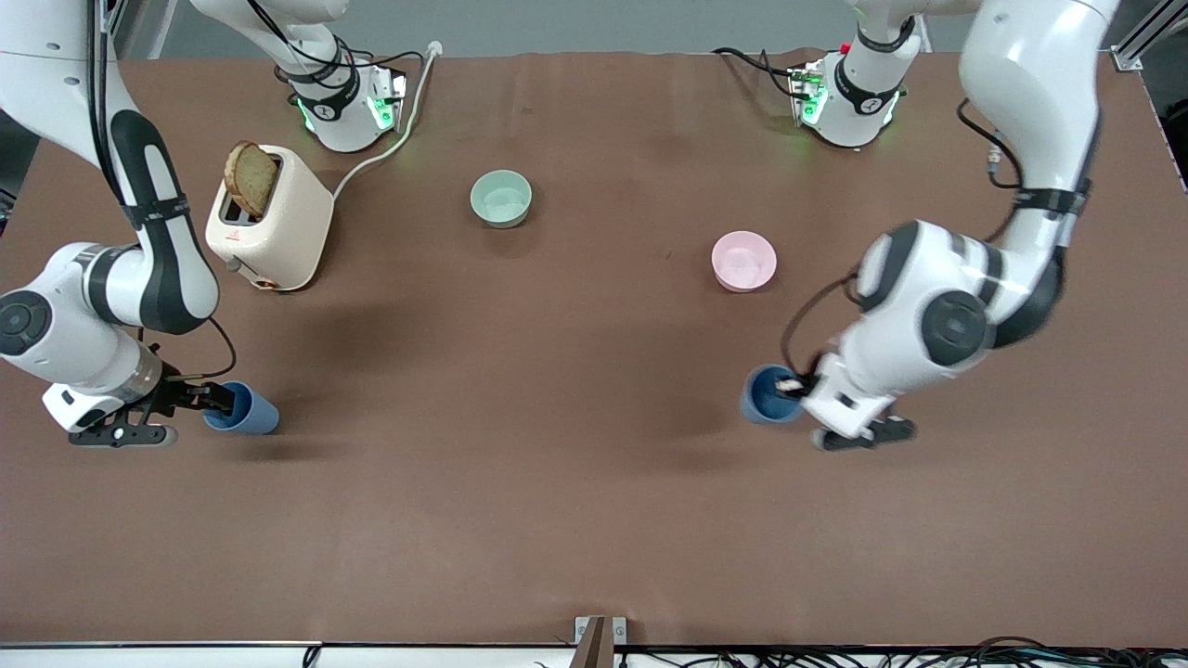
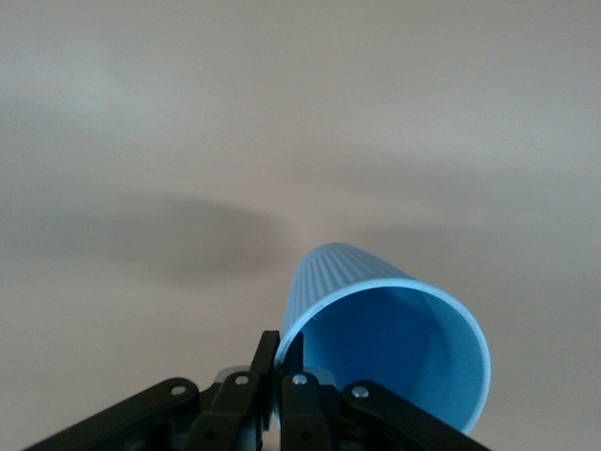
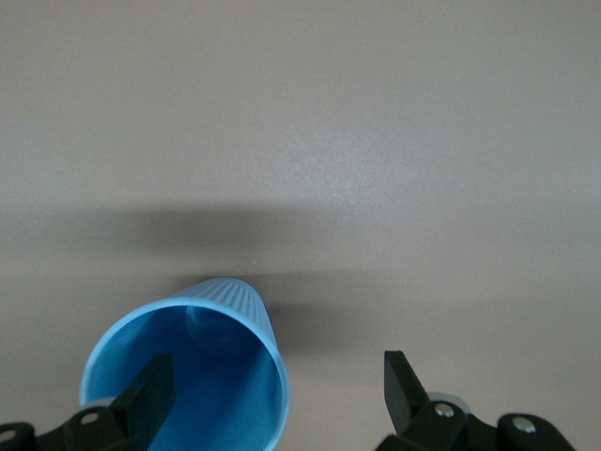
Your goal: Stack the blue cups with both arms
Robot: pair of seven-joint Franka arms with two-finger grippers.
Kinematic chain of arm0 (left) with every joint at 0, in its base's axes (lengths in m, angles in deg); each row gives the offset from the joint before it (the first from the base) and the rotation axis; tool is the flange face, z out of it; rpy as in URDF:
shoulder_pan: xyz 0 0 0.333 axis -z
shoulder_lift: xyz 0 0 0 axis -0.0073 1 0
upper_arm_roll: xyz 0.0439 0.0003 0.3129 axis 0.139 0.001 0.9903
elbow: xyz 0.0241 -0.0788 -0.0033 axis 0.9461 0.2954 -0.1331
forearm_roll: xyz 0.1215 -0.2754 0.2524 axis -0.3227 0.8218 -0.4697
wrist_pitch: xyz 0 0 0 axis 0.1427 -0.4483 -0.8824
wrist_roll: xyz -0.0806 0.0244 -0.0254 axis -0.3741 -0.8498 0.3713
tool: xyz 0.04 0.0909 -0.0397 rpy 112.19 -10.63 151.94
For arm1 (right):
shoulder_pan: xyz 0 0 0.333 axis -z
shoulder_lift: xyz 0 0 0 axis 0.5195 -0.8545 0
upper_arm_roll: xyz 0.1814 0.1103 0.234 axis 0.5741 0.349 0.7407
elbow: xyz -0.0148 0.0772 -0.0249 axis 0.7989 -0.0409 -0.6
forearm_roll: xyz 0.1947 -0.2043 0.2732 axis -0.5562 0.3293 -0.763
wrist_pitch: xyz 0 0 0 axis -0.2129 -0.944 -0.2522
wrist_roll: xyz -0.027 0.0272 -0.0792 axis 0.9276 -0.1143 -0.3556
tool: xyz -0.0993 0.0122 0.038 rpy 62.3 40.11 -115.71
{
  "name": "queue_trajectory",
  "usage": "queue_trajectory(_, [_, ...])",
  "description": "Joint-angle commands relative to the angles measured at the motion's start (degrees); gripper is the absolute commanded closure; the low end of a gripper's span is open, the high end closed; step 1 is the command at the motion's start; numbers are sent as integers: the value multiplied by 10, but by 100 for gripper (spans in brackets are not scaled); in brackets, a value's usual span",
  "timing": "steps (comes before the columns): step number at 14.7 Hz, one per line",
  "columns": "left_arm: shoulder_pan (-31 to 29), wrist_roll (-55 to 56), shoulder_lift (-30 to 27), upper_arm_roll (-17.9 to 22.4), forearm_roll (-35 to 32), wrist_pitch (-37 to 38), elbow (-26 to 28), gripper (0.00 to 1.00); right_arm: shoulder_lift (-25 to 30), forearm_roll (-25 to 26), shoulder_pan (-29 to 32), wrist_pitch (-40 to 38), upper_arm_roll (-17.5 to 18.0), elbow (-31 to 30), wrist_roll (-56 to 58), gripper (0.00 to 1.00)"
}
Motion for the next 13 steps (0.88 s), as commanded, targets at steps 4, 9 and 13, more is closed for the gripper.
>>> queue_trajectory(4, [142, 199, 71, 4, -8, -73, -25, 100, -9, 1, 0, 4, 1, -8, 0, 37])
queue_trajectory(9, [195, 297, 123, 12, -87, -108, -27, 99, -13, 1, 0, 1, 2, -6, -1, 98])
queue_trajectory(13, [200, 299, 122, 12, -85, -113, -28, 28, -10, 2, -2, -28, 2, 25, 7, 99])
